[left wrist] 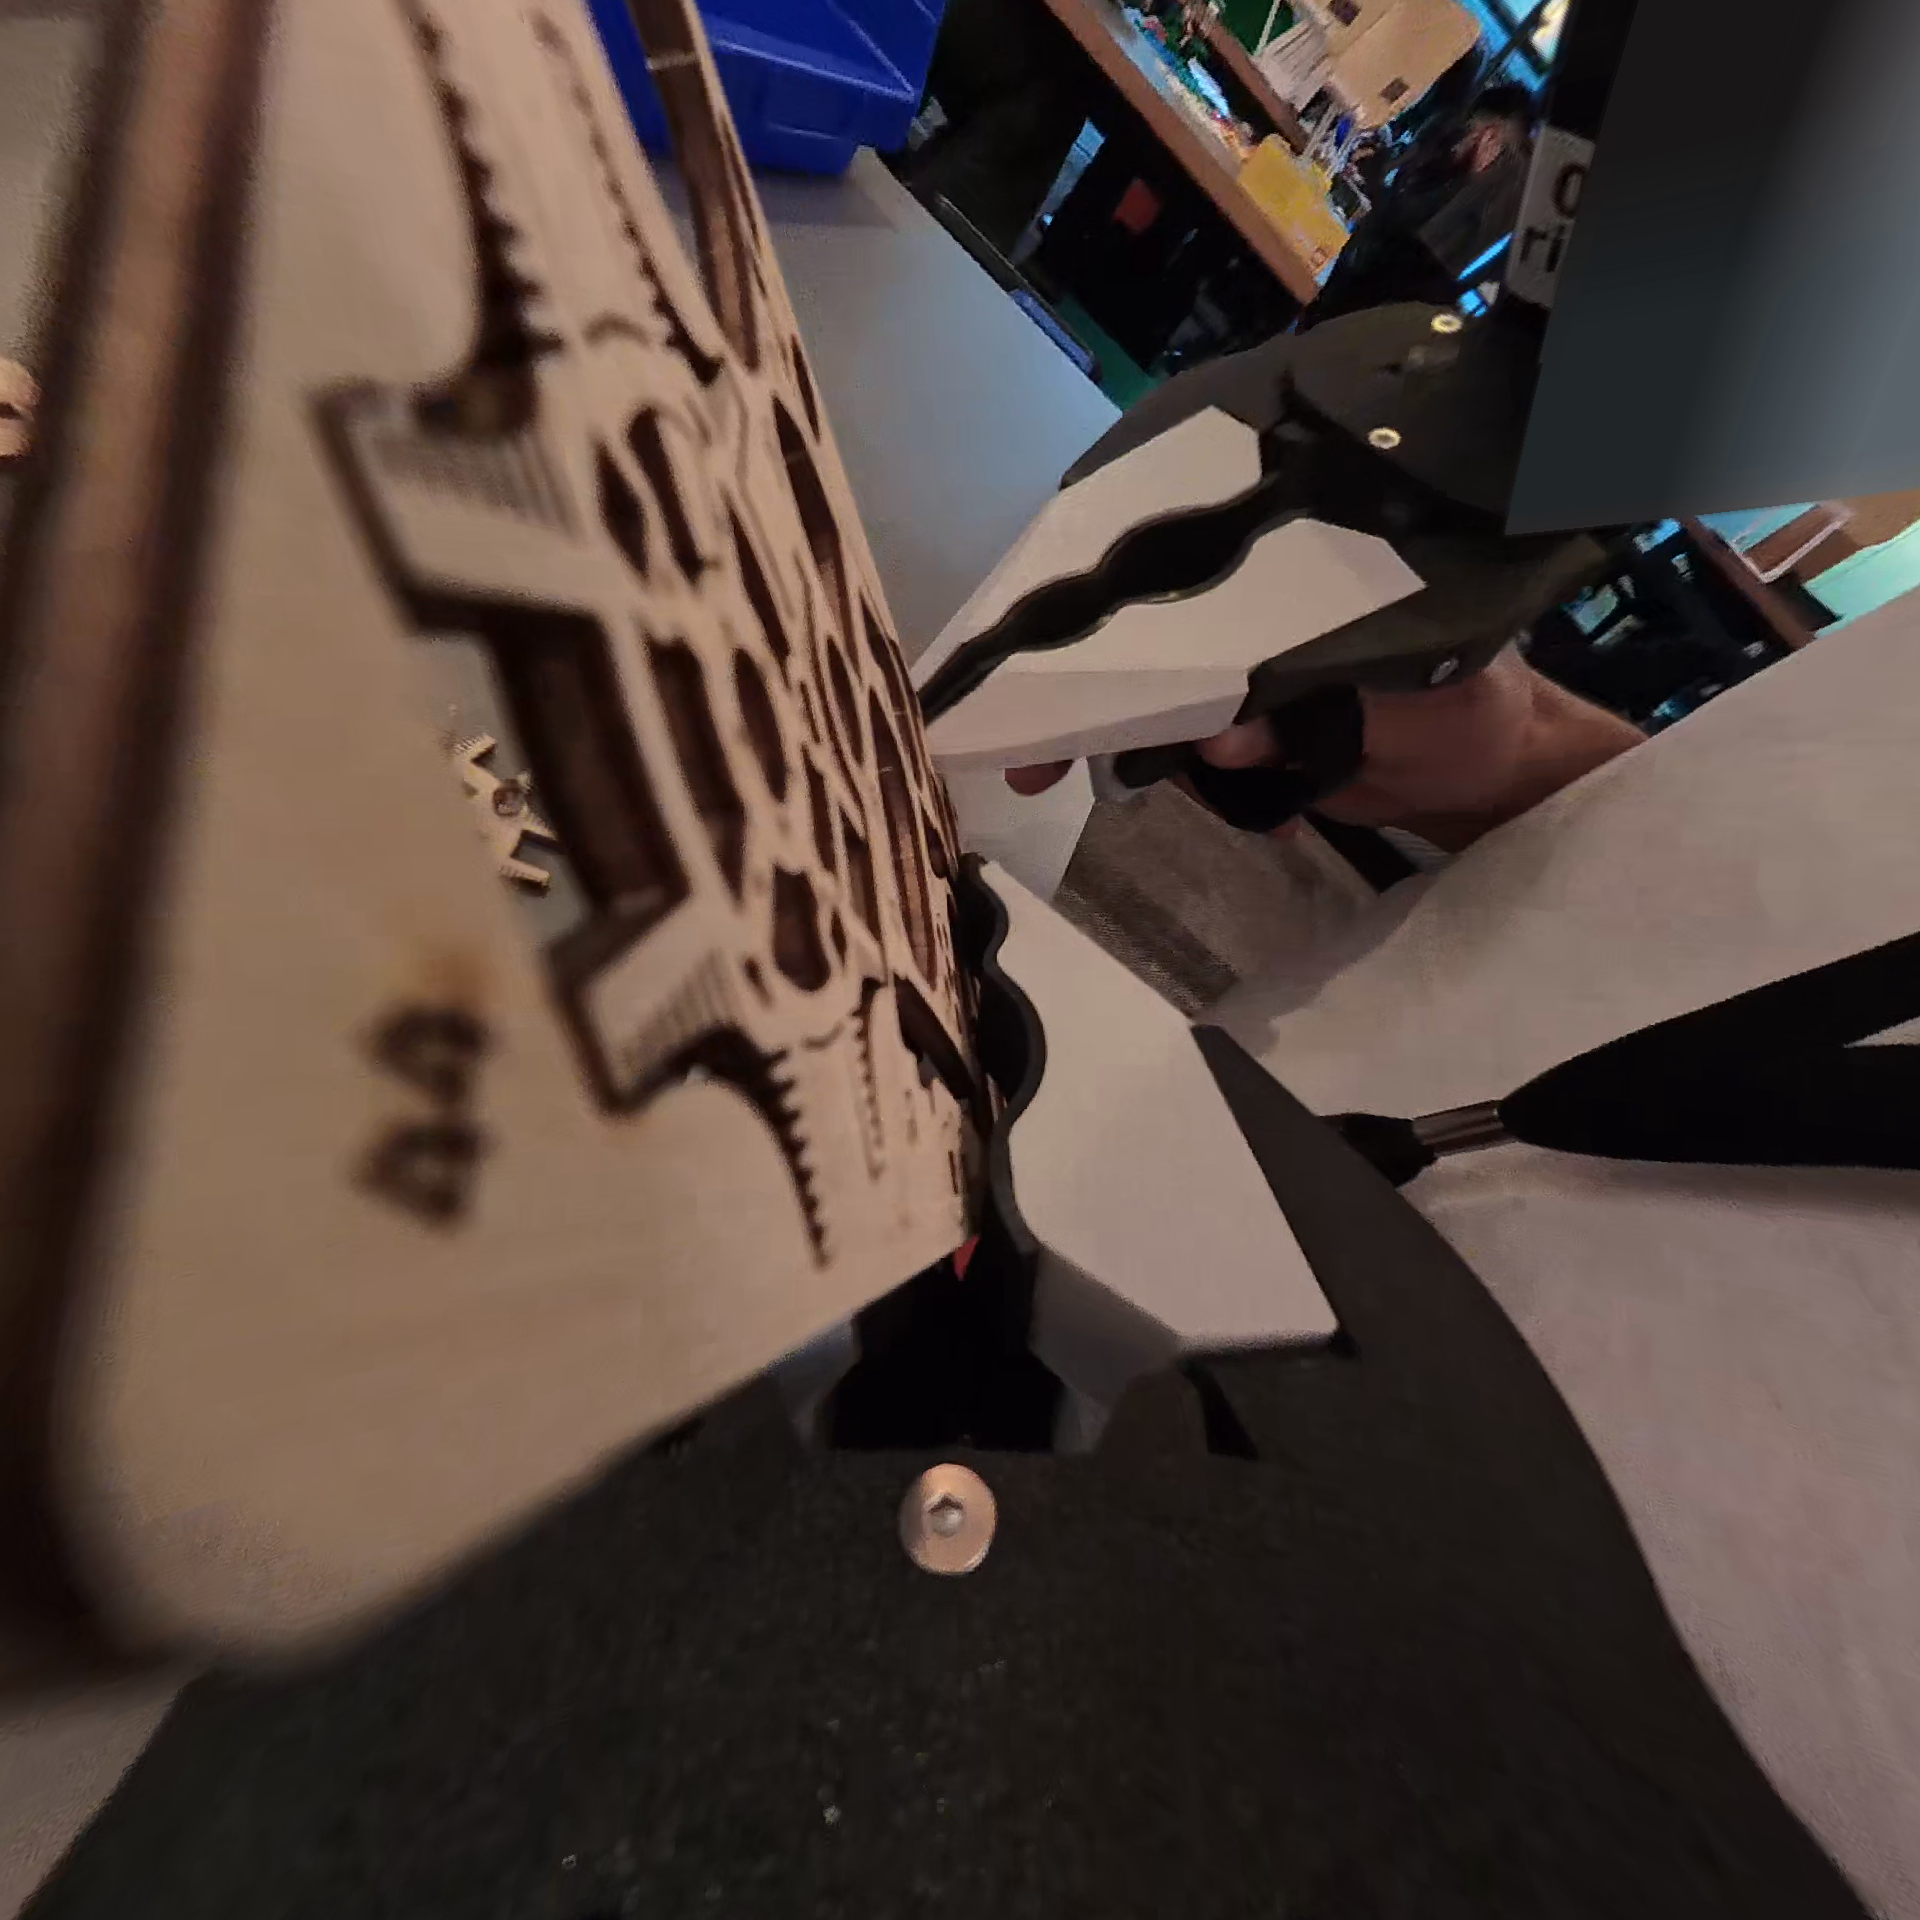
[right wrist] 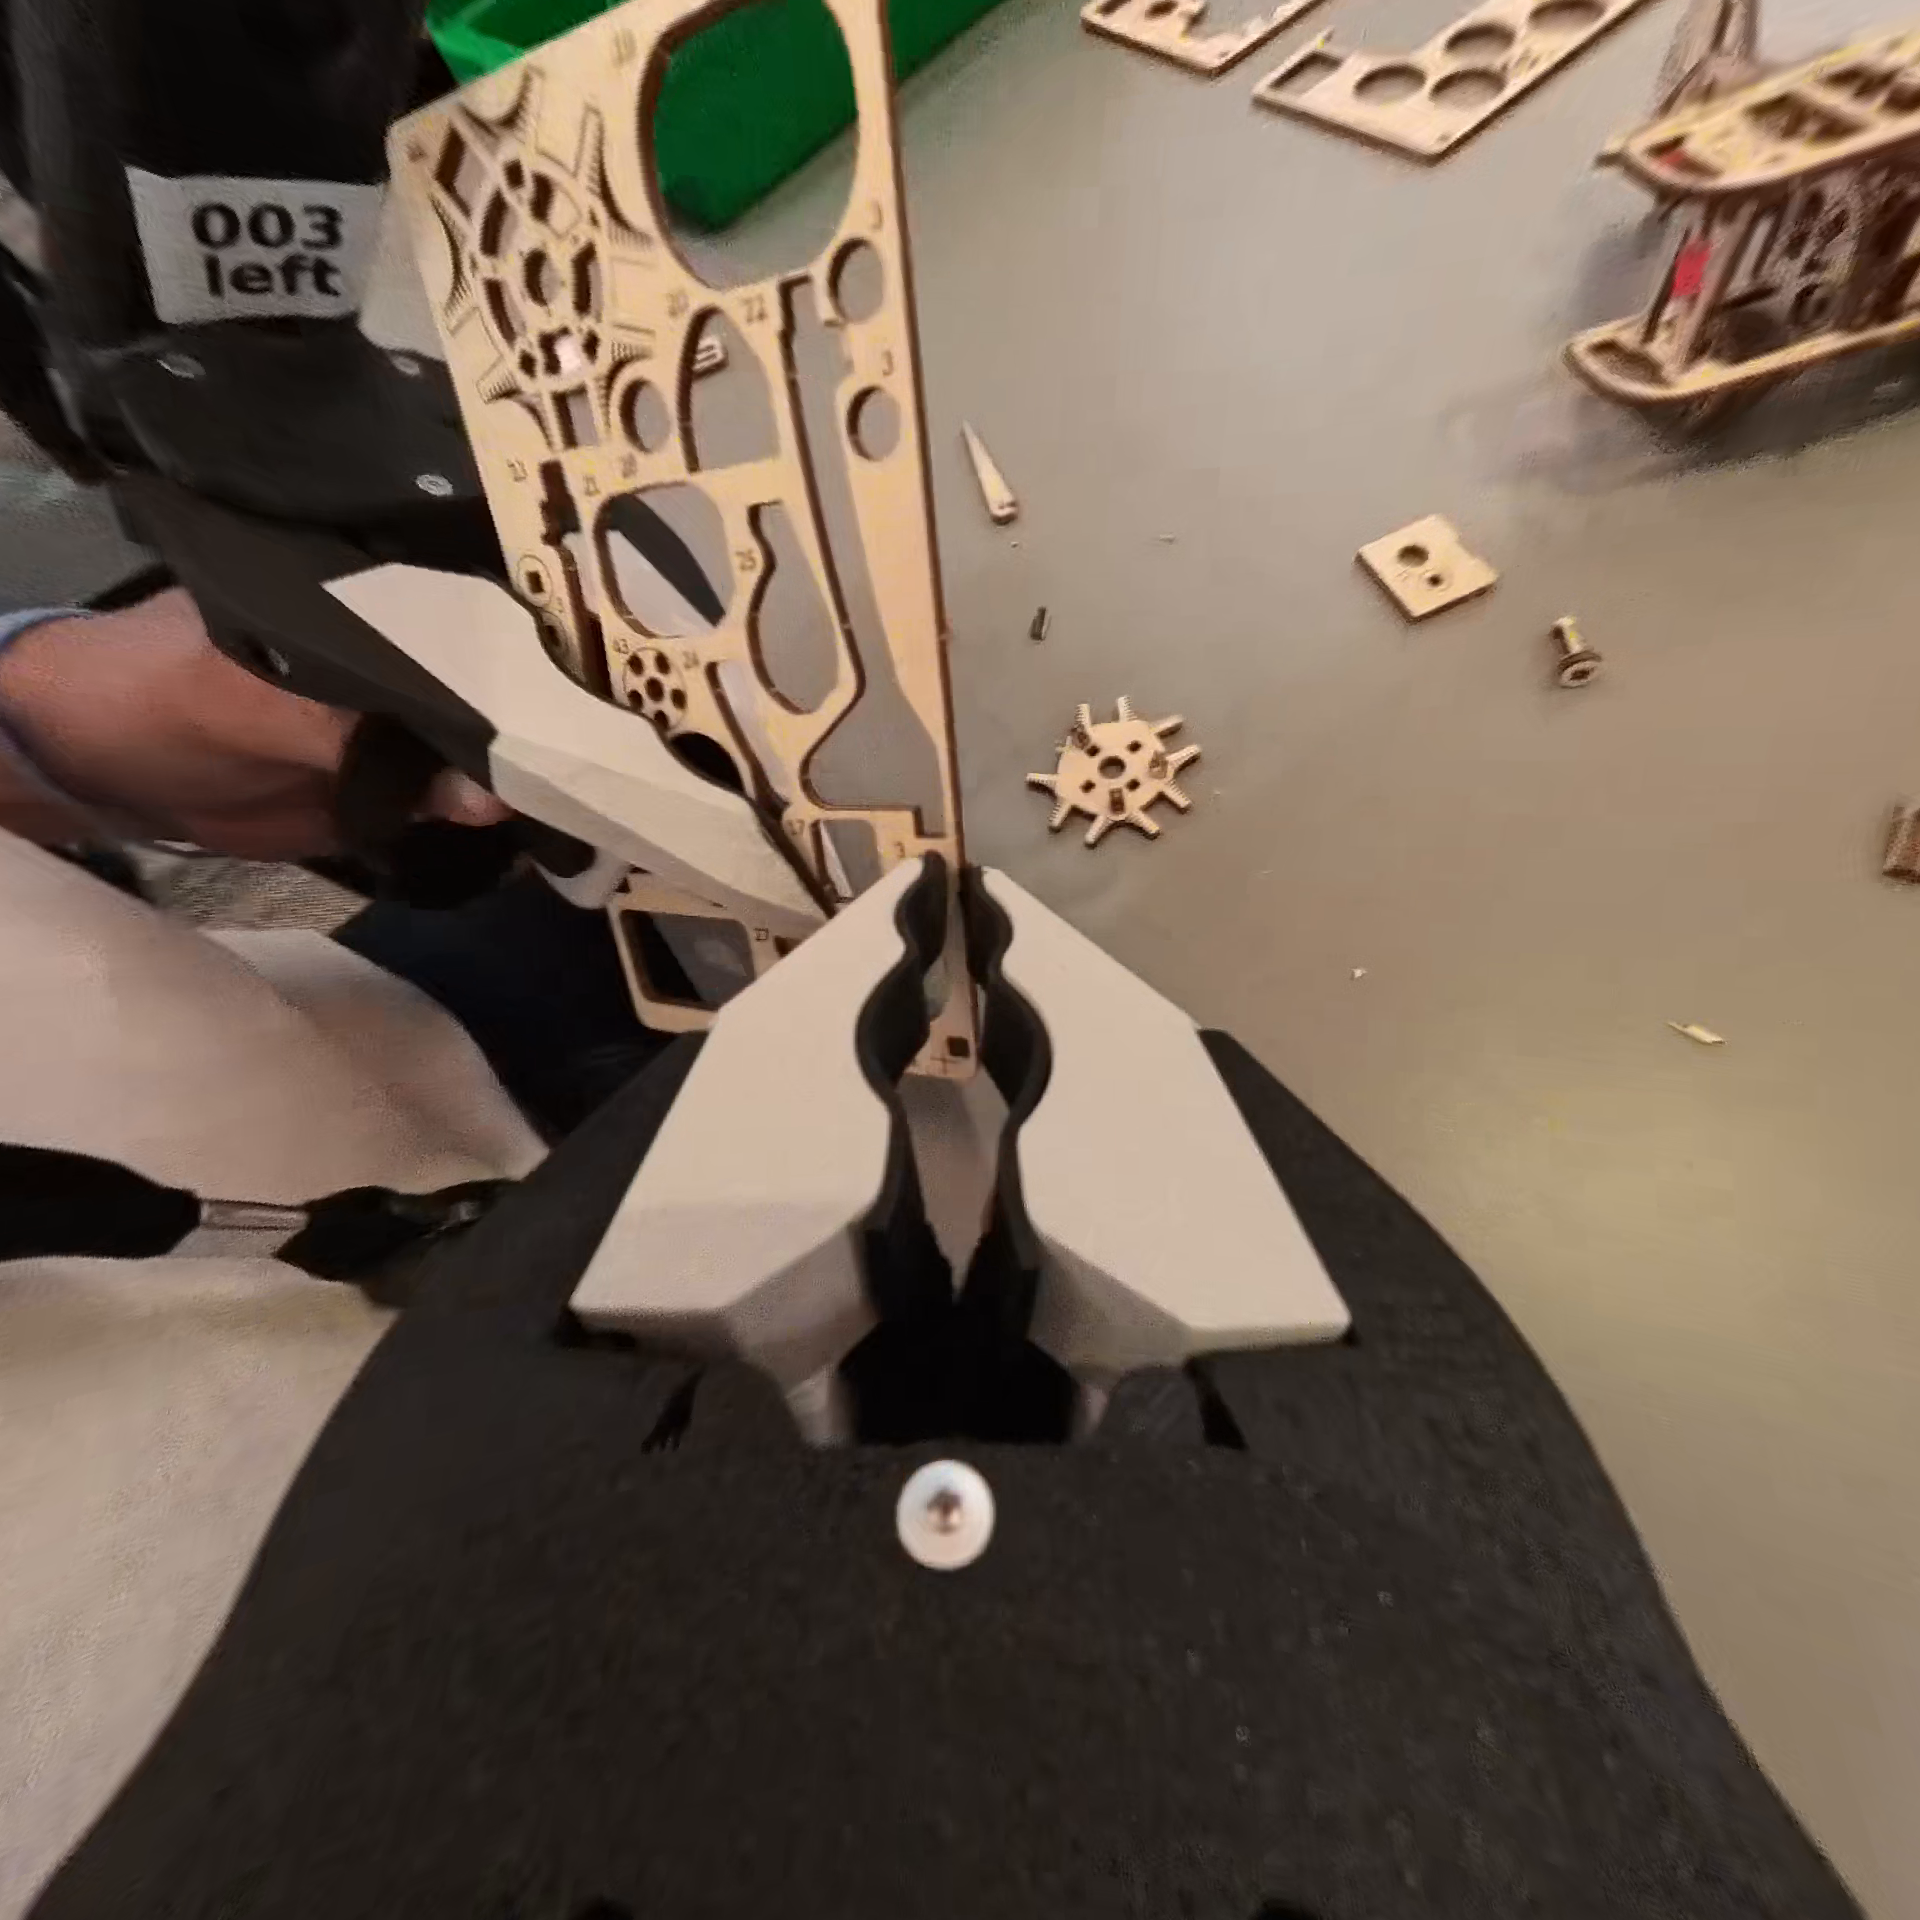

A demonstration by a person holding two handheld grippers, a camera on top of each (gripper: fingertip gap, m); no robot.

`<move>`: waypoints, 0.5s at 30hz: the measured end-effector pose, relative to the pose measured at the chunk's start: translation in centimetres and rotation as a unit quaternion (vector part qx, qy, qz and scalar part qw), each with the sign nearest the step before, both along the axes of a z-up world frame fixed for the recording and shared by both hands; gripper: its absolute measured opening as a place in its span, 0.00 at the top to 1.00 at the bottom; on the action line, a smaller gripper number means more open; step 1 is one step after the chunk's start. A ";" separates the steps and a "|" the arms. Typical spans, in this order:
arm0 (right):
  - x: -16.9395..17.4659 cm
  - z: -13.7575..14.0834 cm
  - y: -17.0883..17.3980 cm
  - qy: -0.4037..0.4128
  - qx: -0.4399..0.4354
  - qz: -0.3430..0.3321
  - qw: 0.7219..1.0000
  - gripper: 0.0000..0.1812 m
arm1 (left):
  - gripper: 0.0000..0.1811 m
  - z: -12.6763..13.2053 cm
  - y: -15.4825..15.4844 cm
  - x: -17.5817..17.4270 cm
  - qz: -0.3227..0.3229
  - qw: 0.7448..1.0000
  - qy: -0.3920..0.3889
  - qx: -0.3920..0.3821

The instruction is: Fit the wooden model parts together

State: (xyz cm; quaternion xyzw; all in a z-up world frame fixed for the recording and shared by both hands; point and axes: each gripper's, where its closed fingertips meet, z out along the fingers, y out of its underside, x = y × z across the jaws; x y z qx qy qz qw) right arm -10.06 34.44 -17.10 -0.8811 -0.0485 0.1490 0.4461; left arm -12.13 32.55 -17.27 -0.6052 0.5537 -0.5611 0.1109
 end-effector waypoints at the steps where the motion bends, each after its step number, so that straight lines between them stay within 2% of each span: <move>1: 0.0 -0.2 0.0 -0.003 -0.001 -0.005 1.000 0.99 | 0.97 -0.2 0.0 0.0 0.000 1.000 0.002 0.006; 4: -0.2 -0.6 -0.1 0.044 -0.001 -0.010 0.999 0.98 | 0.98 -0.9 0.1 -0.2 -0.001 1.000 0.010 0.005; 6: 0.1 0.2 -0.3 0.089 0.026 -0.003 0.996 0.98 | 0.99 -0.6 0.8 -0.3 0.008 1.000 0.007 -0.014; 8: 0.6 0.9 -0.5 0.142 0.048 0.000 0.989 0.98 | 1.00 -0.2 1.9 -0.3 0.032 0.997 0.009 -0.076; 10: 0.7 1.1 -0.5 0.199 0.055 0.001 0.978 0.93 | 1.00 0.6 3.0 -0.1 0.059 0.983 -0.001 -0.175; 12: 0.1 1.4 -0.2 0.268 0.051 0.011 0.962 0.90 | 1.00 2.0 3.1 0.0 0.047 0.964 -0.023 -0.259; 14: -0.5 2.3 0.3 0.347 0.057 0.018 0.936 0.86 | 1.00 2.4 2.4 -0.1 0.017 0.968 -0.021 -0.250; 15: -0.8 2.8 0.5 0.380 0.058 0.026 0.923 0.88 | 1.00 2.6 1.8 -0.3 -0.006 0.972 -0.020 -0.233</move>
